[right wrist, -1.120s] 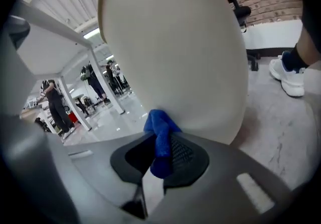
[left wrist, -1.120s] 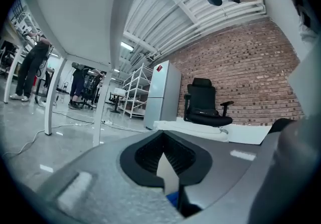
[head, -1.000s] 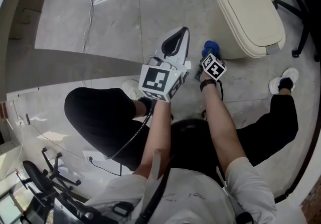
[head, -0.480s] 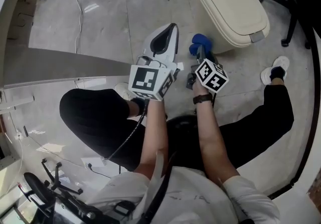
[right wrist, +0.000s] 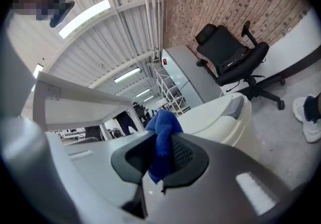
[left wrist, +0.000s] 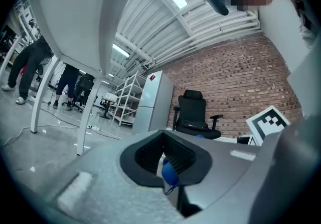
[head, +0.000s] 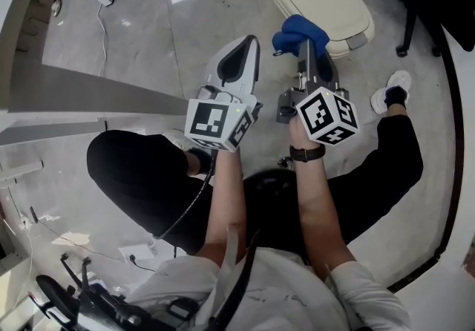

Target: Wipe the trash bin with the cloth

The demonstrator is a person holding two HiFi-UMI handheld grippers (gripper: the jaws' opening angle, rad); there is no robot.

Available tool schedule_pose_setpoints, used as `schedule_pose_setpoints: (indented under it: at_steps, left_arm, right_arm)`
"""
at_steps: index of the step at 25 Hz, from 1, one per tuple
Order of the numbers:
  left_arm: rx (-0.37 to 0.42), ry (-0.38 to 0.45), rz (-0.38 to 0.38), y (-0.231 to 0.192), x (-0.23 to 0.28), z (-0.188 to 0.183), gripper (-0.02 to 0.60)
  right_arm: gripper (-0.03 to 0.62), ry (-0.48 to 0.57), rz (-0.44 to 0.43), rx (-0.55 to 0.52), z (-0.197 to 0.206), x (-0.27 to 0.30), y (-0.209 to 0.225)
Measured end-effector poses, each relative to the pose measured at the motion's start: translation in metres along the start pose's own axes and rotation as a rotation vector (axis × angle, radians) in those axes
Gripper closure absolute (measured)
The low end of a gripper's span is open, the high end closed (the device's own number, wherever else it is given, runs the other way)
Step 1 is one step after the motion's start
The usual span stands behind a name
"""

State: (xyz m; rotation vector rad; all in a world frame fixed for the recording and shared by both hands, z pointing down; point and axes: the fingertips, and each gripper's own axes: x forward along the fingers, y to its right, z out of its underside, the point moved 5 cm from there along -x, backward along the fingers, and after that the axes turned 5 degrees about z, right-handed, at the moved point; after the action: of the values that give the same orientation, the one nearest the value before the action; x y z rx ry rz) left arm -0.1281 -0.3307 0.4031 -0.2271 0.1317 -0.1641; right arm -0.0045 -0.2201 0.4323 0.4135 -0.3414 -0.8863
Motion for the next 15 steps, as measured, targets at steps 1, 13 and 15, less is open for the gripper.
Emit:
schedule_pose_setpoints:
  at_steps: [1,13,15]
  left_arm:
    - [-0.007,0.001,0.005,0.002,0.0,0.002,0.581]
    - [-0.046,-0.048,0.026,0.005,0.004,0.031,0.581]
    - [-0.044,-0.063,0.026,0.003,0.005,0.035,0.581]
  right_arm:
    - [0.554,-0.018,0.01,-0.022,0.008,0.001,0.007]
    - [0.554,-0.304,0.194,-0.269,0.19,0.028,0.124]
    - [0.554,-0.38,0.256,-0.192,0.22,0.026,0.146]
